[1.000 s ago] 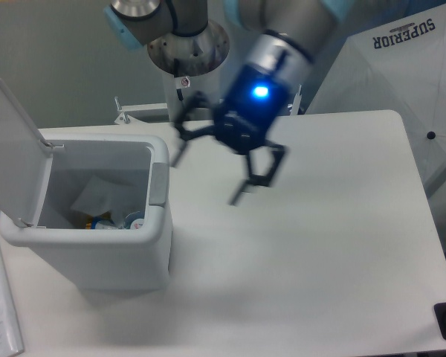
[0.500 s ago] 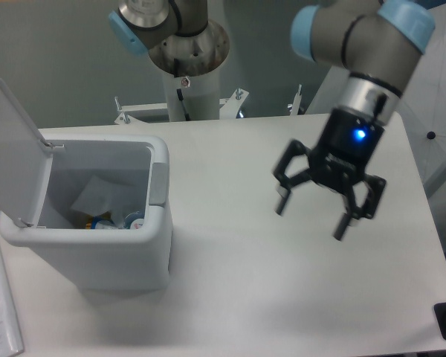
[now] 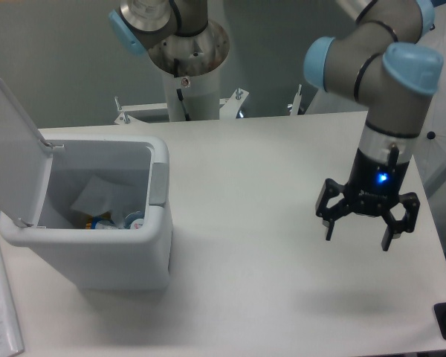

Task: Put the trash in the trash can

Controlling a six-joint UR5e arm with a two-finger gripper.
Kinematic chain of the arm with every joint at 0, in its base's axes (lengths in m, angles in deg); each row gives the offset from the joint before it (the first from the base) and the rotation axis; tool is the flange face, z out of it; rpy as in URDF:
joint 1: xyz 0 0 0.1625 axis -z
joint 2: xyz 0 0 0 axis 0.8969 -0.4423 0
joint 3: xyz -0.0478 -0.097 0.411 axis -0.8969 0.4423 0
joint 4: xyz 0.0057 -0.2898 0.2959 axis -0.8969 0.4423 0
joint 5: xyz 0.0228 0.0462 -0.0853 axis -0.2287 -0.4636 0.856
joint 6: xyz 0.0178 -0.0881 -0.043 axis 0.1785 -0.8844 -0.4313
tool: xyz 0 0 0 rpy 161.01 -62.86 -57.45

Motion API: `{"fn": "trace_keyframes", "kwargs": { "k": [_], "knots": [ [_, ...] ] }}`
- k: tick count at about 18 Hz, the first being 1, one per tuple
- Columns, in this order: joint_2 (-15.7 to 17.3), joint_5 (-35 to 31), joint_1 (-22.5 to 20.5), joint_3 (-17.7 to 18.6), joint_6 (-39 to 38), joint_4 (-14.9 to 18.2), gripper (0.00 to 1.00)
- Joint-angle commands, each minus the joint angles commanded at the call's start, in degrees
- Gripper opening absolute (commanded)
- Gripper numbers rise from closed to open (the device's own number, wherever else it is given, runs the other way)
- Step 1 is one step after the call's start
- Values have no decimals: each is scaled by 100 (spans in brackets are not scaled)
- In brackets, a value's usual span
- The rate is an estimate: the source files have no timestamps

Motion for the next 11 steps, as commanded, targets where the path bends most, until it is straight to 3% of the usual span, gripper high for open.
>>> {"fn": "trace_keyframes", "kwargs": {
  "k": [5, 11],
  "knots": [
    [-88, -240, 27, -88, 614, 150, 100],
    [-150, -327, 18, -501, 1082, 1081, 100]
  ]
}}
